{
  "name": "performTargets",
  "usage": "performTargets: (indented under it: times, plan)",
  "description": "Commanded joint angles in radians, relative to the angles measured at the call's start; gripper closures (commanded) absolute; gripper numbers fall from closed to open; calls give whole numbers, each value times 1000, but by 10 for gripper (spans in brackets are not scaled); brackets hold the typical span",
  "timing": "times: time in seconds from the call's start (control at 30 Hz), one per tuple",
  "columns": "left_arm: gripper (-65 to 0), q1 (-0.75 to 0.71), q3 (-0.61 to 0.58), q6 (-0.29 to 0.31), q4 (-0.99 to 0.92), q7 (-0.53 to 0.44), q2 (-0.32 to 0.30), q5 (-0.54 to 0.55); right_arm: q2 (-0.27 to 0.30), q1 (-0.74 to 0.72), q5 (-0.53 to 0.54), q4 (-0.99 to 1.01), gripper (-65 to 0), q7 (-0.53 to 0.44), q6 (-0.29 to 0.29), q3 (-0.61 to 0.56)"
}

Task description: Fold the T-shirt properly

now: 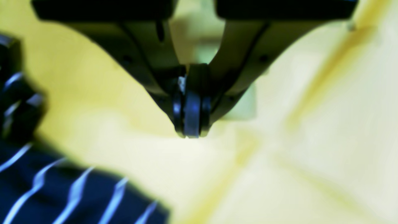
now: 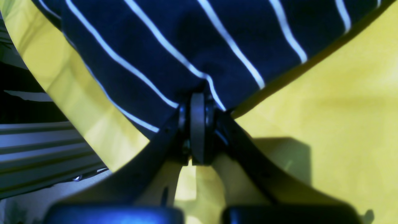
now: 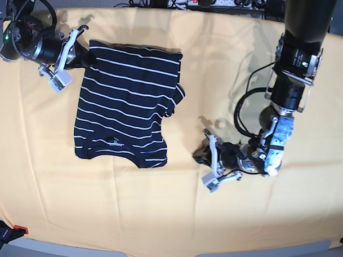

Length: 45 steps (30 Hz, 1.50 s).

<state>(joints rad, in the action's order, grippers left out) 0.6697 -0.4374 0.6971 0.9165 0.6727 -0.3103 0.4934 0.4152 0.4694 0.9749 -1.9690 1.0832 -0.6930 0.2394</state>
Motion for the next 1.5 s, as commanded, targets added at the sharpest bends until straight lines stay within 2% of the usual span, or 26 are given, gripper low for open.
performTargets:
  times: [0.0, 0.07, 0.2, 0.3, 0.37, 0.47, 0.6, 0.7, 0.87, 1.0, 1.17, 1.33, 1.47]
  plan:
    - [0, 47, 6, 1, 13, 6, -18, 43, 12, -10, 19, -13, 0, -34, -5, 9]
    - [0, 70, 6, 1, 26, 75, -46, 165, 12, -32, 19, -21, 0, -65, -5, 11]
    - [0, 75, 7, 1, 111, 301, -121, 519, 12, -71, 36, -74, 0, -110, -5, 49]
    - [0, 45, 7, 1, 200, 430, -180, 723, 12, -68, 128, -117, 0, -116, -5, 142]
    - [0, 17, 8, 1, 274, 470, -219, 793, 11, -68, 188, -138, 0, -92, -5, 222]
    - [0, -43, 16, 1, 403, 499, -280, 811, 11, -67, 296, -148, 0, -21, -5, 335]
    - [0, -175, 80, 1, 602, 524, -358, 819, 12, -35, 501, -148, 0, 138, -5, 465]
    - [0, -288, 156, 1, 736, 541, -406, 825, 11, 24, 509, -150, 0, 240, -5, 560]
    - [0, -485, 332, 1, 900, 548, -473, 842, 12, 153, 509, -159, 0, 242, -5, 694]
    - [0, -673, 510, -18, 1016, 599, -526, 884, 12, 275, 509, -159, 0, 250, -5, 766]
    - [0, -926, 753, -32, 1175, 685, -537, 986, 12, 415, 509, -159, 0, 305, -5, 795]
    - [0, -1210, 985, -41, 1350, 698, -537, 990, 11, 548, 509, -159, 0, 313, -2, 795]
    - [0, -1481, 1123, -47, 1440, 699, -522, 990, 11, 661, 509, -158, 0, 313, -2, 795]
